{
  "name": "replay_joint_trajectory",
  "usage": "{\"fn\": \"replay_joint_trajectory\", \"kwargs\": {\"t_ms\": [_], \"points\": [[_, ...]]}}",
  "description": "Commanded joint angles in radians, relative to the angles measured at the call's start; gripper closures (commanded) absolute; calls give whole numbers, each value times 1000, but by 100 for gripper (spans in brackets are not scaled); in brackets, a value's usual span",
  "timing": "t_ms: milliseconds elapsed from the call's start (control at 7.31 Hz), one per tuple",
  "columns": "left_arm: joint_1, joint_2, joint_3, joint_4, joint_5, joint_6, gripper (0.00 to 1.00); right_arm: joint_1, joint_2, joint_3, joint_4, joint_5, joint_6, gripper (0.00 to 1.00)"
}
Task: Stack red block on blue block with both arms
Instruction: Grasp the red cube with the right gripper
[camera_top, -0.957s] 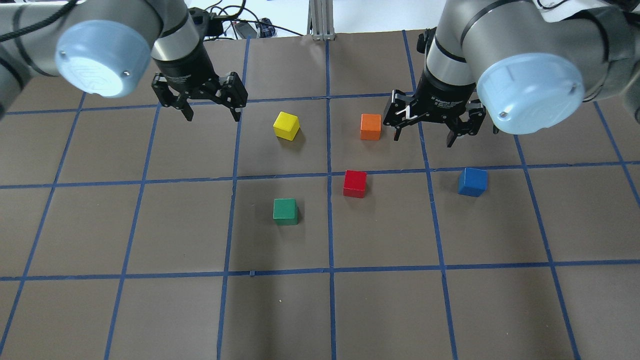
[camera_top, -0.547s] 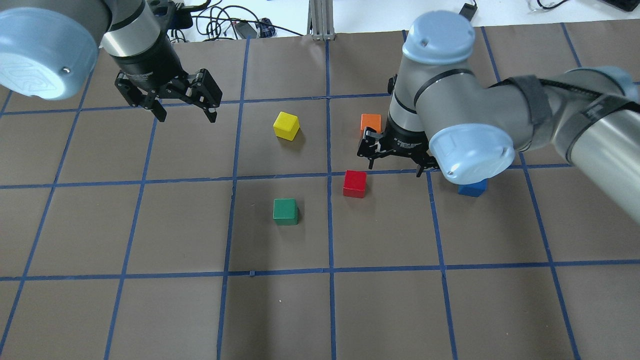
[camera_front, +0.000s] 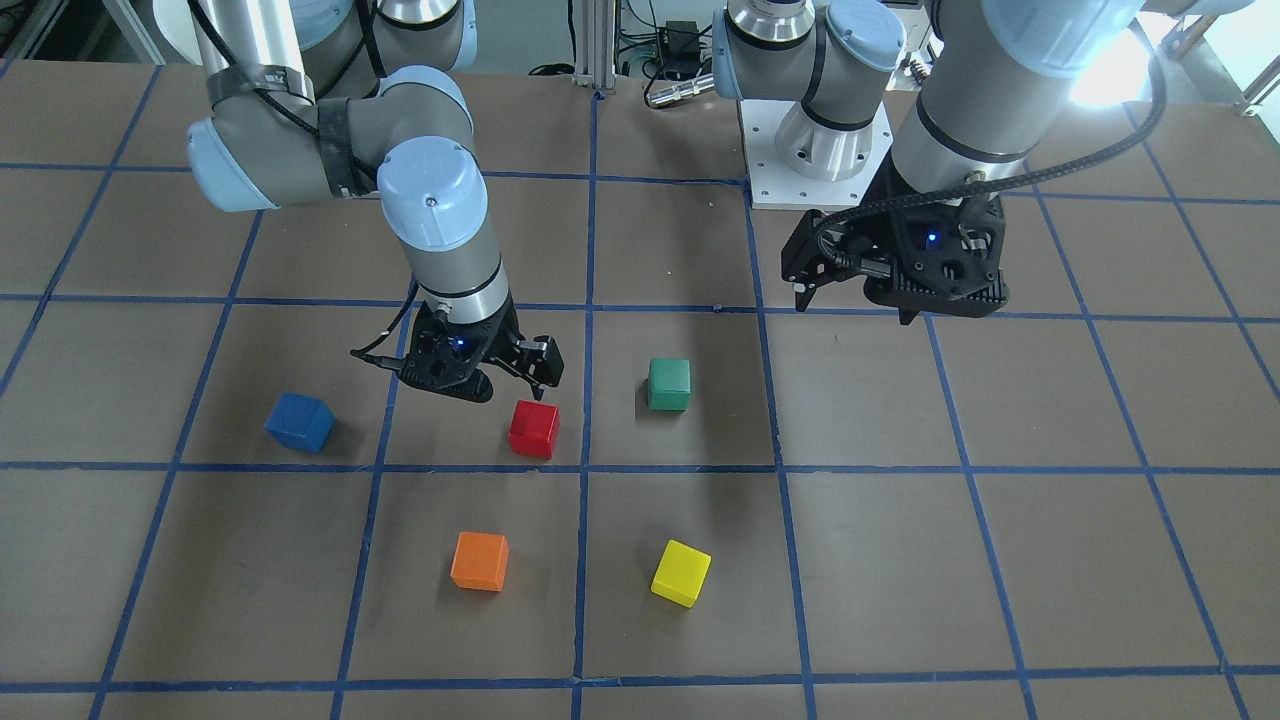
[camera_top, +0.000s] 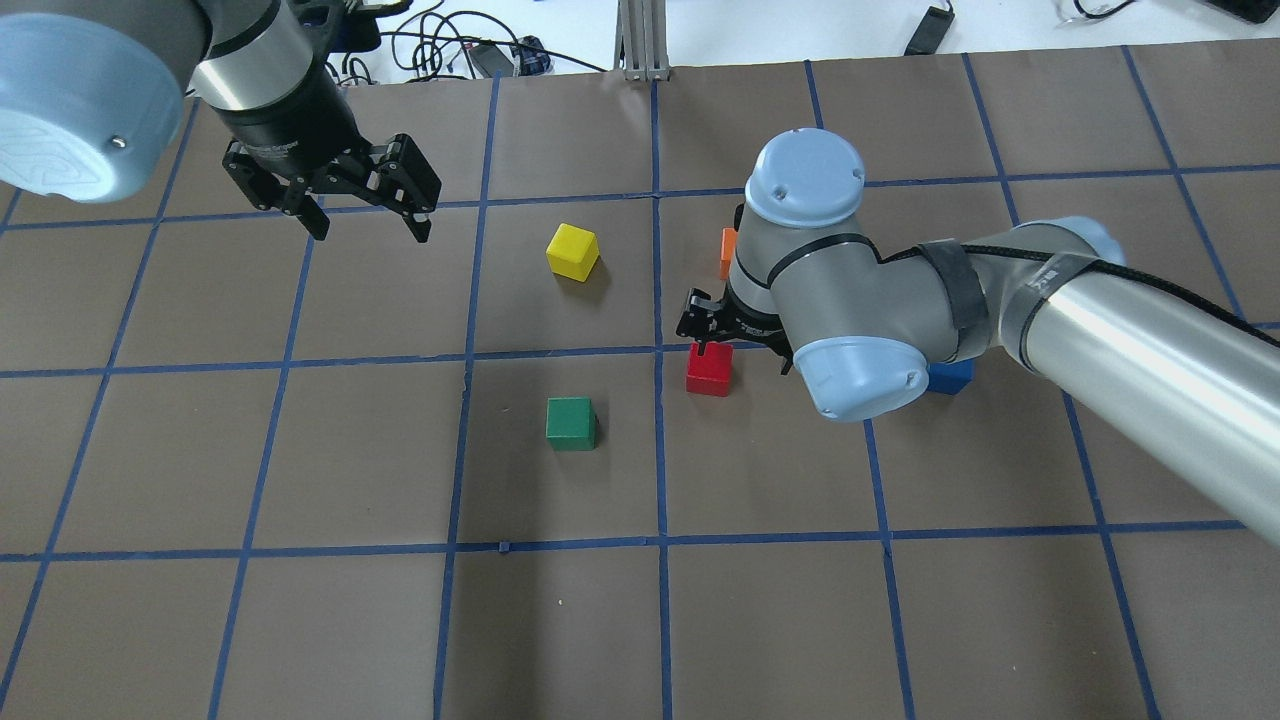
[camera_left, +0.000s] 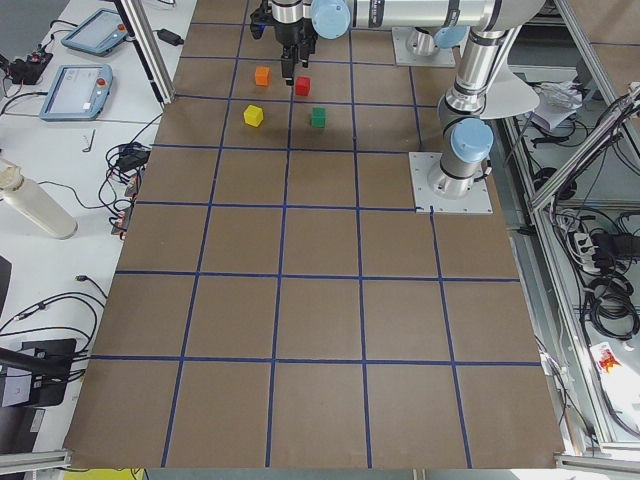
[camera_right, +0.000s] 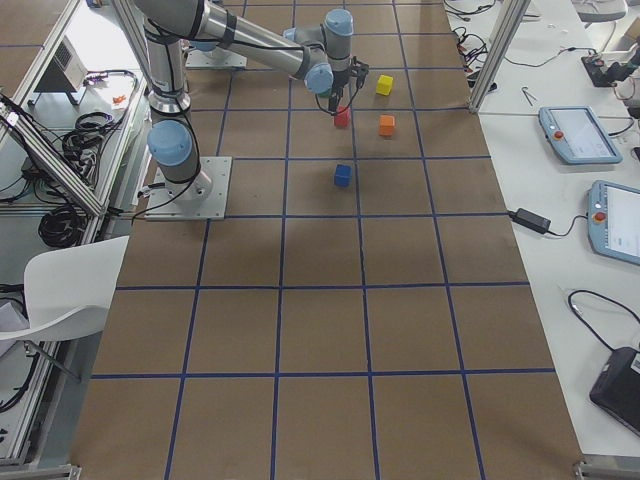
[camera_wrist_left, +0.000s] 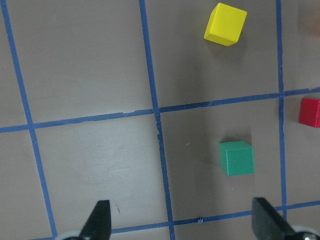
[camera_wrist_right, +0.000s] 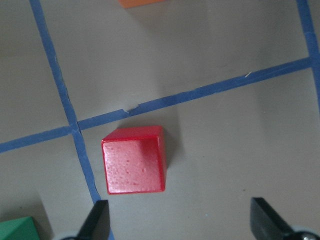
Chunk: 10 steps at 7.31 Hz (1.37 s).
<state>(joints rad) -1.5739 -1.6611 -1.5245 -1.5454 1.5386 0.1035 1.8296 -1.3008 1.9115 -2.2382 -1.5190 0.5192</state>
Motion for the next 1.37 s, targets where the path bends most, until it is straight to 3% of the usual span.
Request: {"fn": "replay_joint_trajectory", "kwargs": {"t_ms": [0, 684, 821, 957, 1094, 1231], "points": [[-1, -2, -2, 1, -2, -1, 0, 23, 64, -12, -81, 2, 28, 0], [-1, 1, -3, -1, 0, 1, 0, 54, 158, -49, -118, -10, 74, 1], [-1, 1, -3, -4, 0, 1, 0, 54, 178, -52, -123, -20, 77, 23], [-1, 1, -6, -4, 0, 4, 0, 54, 189, -54, -123, -44, 90, 59], [-1, 3, -9, -2, 0, 14, 0, 54, 187, -68, -118, -47, 93, 78], [-1, 3, -8, -2, 0, 15, 0, 54, 180, -87, -91, -52, 91, 88]]}}
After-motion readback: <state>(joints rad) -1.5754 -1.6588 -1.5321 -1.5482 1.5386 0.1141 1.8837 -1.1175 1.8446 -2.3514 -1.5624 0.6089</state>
